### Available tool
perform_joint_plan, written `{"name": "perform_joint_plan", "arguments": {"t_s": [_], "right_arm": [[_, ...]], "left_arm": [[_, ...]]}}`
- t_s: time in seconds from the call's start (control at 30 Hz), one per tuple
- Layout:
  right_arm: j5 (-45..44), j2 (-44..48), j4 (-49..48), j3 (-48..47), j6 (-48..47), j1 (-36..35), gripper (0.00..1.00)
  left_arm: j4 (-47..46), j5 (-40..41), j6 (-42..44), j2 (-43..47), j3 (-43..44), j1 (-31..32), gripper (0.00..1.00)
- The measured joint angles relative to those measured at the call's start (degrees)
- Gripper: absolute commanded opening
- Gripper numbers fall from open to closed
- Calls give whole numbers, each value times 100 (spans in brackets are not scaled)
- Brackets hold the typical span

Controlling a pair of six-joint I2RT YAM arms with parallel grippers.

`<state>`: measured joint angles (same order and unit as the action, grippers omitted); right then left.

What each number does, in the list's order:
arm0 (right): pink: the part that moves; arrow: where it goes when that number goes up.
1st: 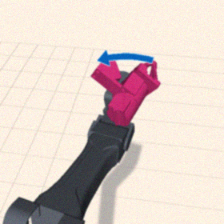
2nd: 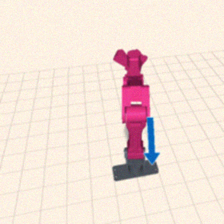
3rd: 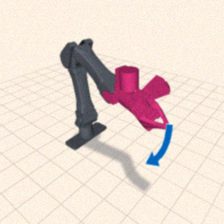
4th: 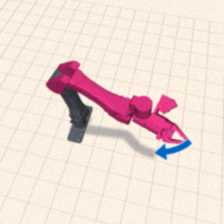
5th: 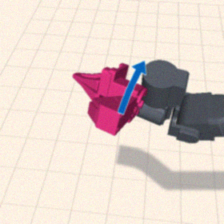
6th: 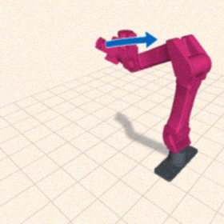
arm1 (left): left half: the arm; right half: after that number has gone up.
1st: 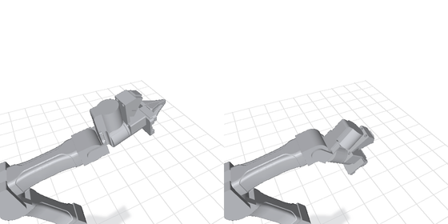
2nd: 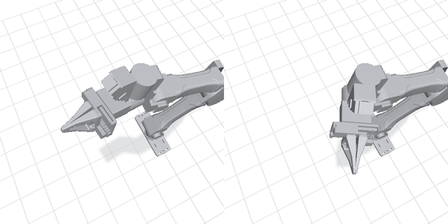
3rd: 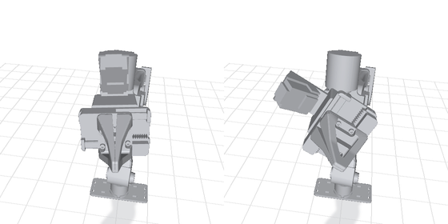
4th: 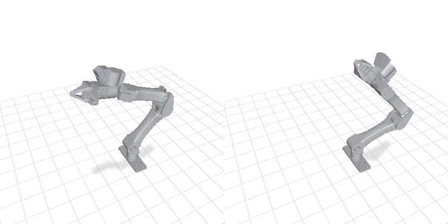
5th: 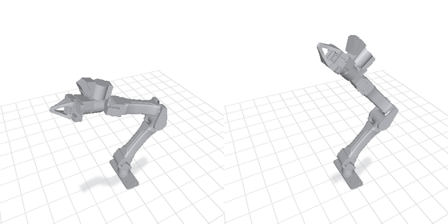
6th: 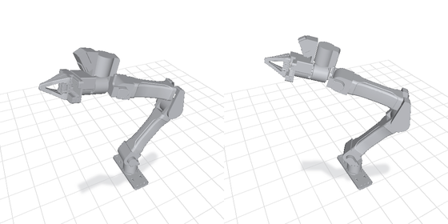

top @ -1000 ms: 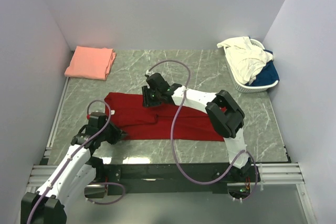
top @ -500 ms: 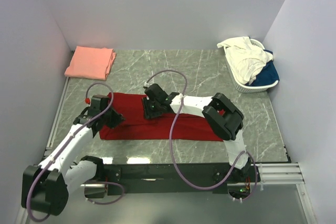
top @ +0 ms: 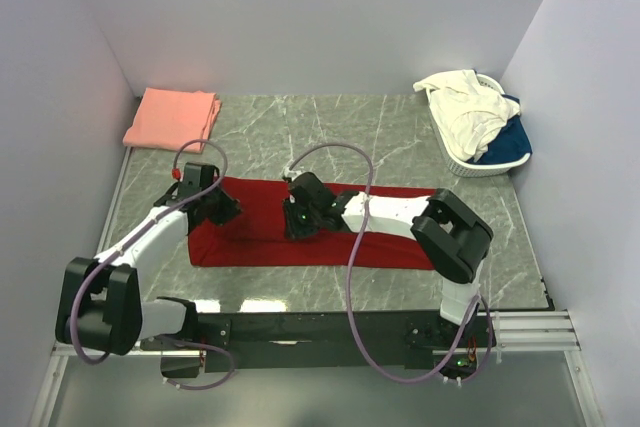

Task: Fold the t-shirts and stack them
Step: Fold the tshirt

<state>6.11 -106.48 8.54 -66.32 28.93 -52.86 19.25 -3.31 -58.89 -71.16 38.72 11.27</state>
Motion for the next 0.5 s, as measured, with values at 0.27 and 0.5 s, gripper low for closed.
{"name": "perform_joint_plan", "arguments": {"t_s": [0.27,0.5], "right_arm": [[66,205,-254,527,20,-221,31],[61,223,-391,688,20,-380,31]], "left_arm": [[-199,-59,256,-595,404,-31,8],[-297,-136,396,-1078,535,-37,9]]}}
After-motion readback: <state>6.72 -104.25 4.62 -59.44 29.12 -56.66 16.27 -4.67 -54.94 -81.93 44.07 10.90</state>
